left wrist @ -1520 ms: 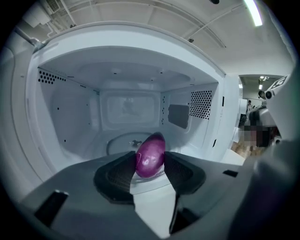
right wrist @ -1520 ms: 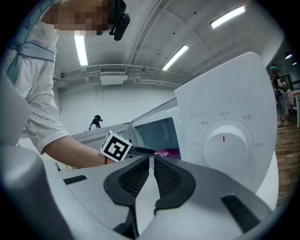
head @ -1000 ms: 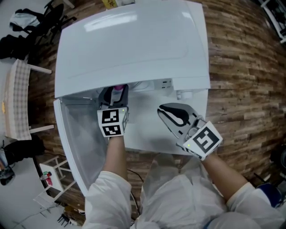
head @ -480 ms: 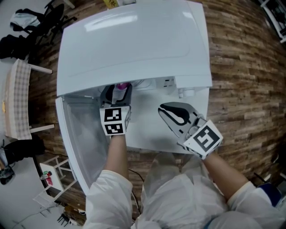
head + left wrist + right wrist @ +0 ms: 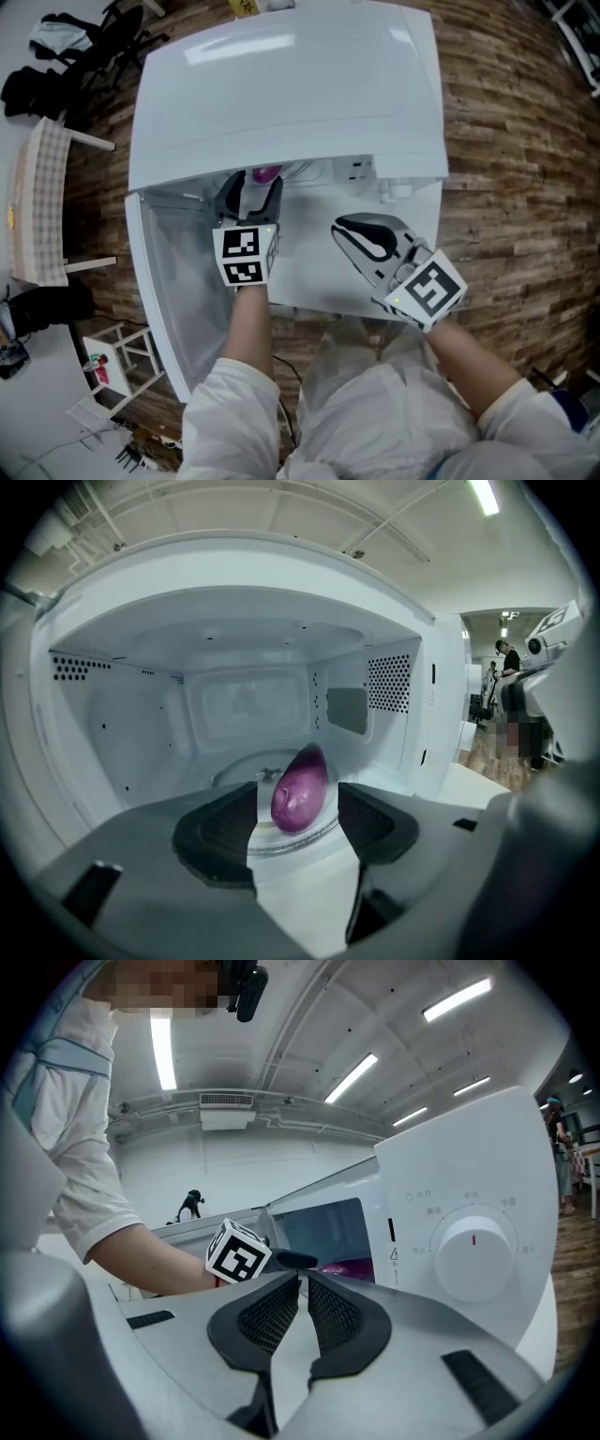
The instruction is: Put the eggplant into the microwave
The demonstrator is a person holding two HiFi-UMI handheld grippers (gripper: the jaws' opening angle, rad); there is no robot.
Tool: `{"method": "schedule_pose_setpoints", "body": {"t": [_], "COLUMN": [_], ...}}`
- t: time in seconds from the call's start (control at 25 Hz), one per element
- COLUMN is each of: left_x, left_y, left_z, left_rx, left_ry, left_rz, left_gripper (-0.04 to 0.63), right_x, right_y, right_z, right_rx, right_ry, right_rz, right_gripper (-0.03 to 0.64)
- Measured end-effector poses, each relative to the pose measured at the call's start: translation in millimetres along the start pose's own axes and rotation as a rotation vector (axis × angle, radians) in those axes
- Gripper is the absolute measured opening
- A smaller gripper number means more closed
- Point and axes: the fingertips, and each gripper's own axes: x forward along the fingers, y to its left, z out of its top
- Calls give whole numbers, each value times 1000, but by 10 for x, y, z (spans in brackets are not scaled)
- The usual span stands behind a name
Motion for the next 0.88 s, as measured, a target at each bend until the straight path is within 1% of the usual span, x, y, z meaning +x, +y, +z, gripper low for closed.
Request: {"method": "schedule_pose_setpoints", "body": {"t": [0.4,0.88], "left_x": [-218,-611], "left_y": [-40,-274], "left_z": [110,146], "left_rx": [-18,-41], "left_ry": [-38,-72], "left_rz": [1,-12], "left_gripper": [259,259], "right_x": [10,-1], "right_y": [142,339], "right_z": [34,109], "right_rx": [-13,-39], "right_ry": [1,-14], "right_rz": [25,44], "right_gripper": [37,37]}}
